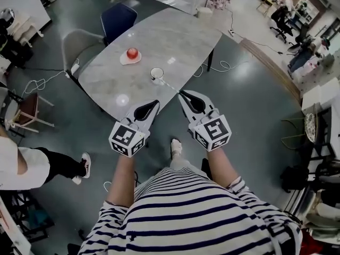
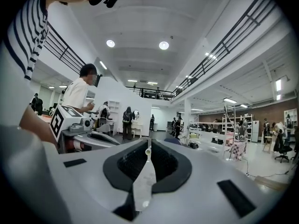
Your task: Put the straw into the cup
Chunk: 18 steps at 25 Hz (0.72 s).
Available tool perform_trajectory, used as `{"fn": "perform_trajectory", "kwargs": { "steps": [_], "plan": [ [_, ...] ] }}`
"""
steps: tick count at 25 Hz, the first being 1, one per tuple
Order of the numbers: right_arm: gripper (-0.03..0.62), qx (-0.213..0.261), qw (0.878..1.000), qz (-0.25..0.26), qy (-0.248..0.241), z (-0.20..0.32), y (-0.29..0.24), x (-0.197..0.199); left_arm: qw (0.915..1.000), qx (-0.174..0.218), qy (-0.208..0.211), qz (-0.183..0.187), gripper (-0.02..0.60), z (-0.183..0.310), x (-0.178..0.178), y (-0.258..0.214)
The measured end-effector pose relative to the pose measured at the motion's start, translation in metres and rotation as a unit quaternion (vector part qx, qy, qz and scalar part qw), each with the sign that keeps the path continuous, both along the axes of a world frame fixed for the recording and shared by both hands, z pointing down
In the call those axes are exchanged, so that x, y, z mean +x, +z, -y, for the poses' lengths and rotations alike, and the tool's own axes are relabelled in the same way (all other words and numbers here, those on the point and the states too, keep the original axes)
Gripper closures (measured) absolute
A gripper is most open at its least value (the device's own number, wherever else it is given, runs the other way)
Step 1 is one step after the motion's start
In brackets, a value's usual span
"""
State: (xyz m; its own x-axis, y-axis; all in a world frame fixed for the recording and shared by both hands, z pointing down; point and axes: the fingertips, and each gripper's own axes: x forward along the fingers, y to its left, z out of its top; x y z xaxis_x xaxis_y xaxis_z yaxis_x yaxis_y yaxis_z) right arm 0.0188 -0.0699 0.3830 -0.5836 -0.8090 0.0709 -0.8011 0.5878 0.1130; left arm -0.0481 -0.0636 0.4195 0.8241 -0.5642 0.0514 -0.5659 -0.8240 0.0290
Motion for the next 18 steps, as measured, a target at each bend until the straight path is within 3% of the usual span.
{"fn": "perform_trajectory", "kwargs": {
  "steps": [8, 18],
  "plan": [
    [0.569, -0.011, 0.999, -0.028, -0.033, 0.090, -0.006, 0.017, 0.9998, 0.008, -0.020, 0.000, 0.575, 0.090, 0.015, -0.008],
    [0.569, -0.068, 0.989, -0.084, -0.105, 0.173, 0.007, 0.035, 0.9966, 0.021, -0.078, 0.019, 0.575, 0.170, 0.020, -0.011]
  ]
}}
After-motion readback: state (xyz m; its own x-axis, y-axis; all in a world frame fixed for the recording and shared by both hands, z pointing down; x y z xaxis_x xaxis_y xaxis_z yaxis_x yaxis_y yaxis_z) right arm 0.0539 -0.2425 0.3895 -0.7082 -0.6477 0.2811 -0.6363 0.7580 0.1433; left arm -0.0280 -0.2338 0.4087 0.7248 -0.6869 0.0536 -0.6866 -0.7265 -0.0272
